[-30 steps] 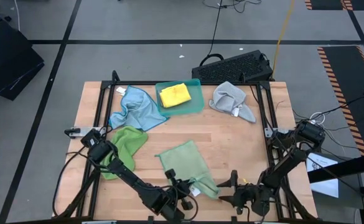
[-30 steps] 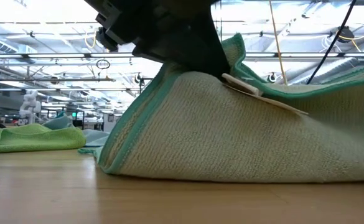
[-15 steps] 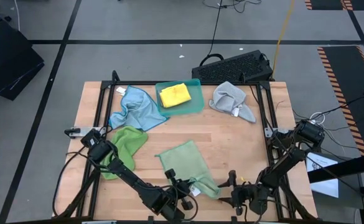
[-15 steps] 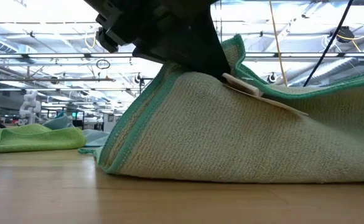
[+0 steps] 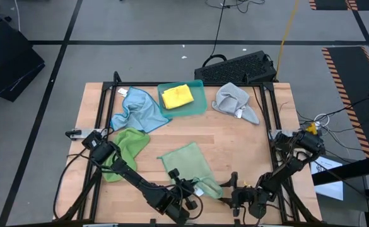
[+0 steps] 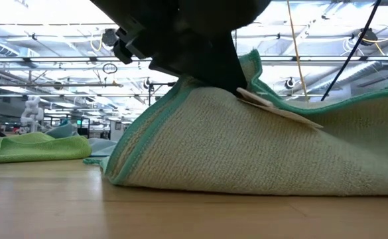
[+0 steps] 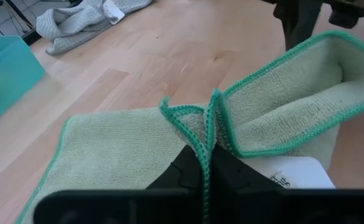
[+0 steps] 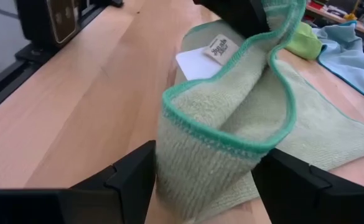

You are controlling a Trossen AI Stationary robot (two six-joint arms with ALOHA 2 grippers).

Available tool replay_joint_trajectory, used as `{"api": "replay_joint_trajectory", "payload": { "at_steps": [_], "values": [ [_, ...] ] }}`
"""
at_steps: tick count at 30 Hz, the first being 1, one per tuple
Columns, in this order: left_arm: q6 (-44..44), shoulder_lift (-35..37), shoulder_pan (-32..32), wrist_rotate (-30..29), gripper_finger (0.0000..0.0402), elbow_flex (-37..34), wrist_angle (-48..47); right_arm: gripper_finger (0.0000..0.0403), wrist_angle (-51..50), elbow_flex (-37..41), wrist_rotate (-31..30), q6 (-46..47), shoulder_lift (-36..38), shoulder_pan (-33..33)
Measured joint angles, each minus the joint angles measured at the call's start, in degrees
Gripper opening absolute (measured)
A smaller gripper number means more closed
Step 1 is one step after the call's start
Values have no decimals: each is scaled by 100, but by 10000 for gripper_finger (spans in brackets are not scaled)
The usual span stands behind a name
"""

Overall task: Fold microfiber towels
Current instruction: Fold the light green microfiber cloth

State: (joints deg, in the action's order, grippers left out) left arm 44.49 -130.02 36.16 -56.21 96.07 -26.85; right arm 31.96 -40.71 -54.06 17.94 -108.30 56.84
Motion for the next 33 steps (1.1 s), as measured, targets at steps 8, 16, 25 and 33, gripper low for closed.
{"api": "replay_joint_trajectory", "payload": {
  "at_steps": [8,16,25,33],
  "values": [
    [-2,-2,-52,44,17,0,2,242,-72,-371,-487,-161,-256,-82],
    [-2,-2,32,114,11,0,-4,200,-24,-397,-903,-508,-220,-2],
    [125,-4,203,81,9,0,-39,101,117,-397,-875,-494,-220,33],
    [175,-4,331,62,6,-2,-11,58,388,-397,-594,-492,-211,29]
  ]
}}
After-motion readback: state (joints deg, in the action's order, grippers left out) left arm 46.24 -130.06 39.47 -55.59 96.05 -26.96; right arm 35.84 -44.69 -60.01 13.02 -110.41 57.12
